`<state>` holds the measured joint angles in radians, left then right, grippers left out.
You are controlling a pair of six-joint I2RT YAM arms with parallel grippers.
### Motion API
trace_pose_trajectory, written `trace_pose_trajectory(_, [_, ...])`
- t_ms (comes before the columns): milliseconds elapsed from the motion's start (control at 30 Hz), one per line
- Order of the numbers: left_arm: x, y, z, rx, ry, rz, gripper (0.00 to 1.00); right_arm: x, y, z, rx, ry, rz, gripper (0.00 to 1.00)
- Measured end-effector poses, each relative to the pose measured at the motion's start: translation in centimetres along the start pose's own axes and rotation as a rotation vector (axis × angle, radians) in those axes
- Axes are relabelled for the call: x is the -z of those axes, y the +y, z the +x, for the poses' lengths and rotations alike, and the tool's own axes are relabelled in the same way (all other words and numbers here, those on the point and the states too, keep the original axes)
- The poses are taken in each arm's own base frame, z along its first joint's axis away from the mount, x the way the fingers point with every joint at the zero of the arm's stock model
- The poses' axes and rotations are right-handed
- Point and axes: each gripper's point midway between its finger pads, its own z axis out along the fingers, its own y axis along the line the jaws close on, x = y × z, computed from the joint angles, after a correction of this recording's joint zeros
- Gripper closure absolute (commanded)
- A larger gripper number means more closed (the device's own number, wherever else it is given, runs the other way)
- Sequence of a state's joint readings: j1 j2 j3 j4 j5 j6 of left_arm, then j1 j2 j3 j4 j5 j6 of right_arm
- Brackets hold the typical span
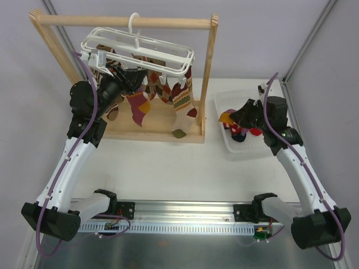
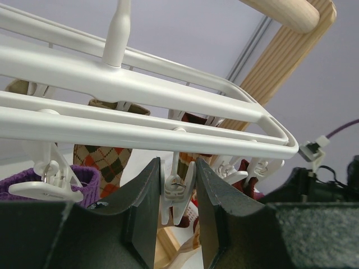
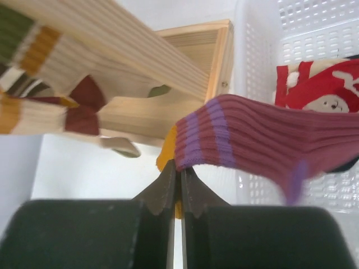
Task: Clip the socks to the hanger
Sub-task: Pick up the sock from the bin, then place the sock in the bin.
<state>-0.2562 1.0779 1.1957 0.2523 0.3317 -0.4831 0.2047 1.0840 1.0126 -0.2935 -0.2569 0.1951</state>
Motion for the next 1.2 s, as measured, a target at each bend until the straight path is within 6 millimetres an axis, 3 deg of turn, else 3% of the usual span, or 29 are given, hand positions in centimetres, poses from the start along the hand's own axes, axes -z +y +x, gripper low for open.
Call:
trace_pose_trajectory(67, [0.0, 0.0, 0.0, 0.0, 0.0, 0.001, 0.9, 2.3, 1.3, -0.1, -0.024, -0.028, -0.018, 0.99])
trace_pose_trajectory(200, [0.1, -0.2, -0.2, 0.002, -0.004, 0.002, 0.9, 5.9, 1.7, -0.2, -0.103, -0.084, 0.006, 0.99])
trace_pose_trajectory(333, [0.3, -0.4, -0.4, 0.003, -0.009, 0.005, 0.9, 6.8, 1.6, -0.1, -0.178, -0.092, 0.005, 0.99])
trace_pose_trajectory(467, [0.4, -0.4, -0.4, 0.004, -0.009, 0.005, 0.89, 3.4, -1.7, 0.7, -0.275, -0.007, 0.06, 0.99])
trace_pose_trajectory(633, [0.3, -0.3, -0.4, 0.004, -0.008, 0.004, 0.89, -2.7, -7.0, 3.1, -0.365, 0.192, 0.164, 0.99])
trace_pose_trajectory(700, [0.3, -0.3, -0.3, 0.005, -0.006, 0.003, 0.9, -4.7, -8.1, 3.0, -0.379, 0.242, 0.17, 0.99])
trace_pose_trajectory(800, [0.0, 0.0, 0.0, 0.007, 0.001, -0.002, 0.9, -7.7, -9.4, 1.0, -0.375, 0.252, 0.16, 0.96])
trace_pose_trajectory(967, [-0.4, 0.6, 0.5, 0.002, 0.008, -0.013, 0.9, -9.2, -11.5, -0.7, -0.325, 0.23, 0.168, 0.56])
trace_pose_trajectory(1033, [-0.5, 0.7, 0.5, -0.001, 0.007, -0.018, 0.9, -9.2, -12.2, -0.7, -0.294, 0.233, 0.17, 0.47])
trace_pose_trajectory(1200, [-0.5, 0.9, 0.5, -0.002, 0.005, -0.024, 0.9, -8.3, -12.7, -1.0, -0.123, 0.205, 0.142, 0.38])
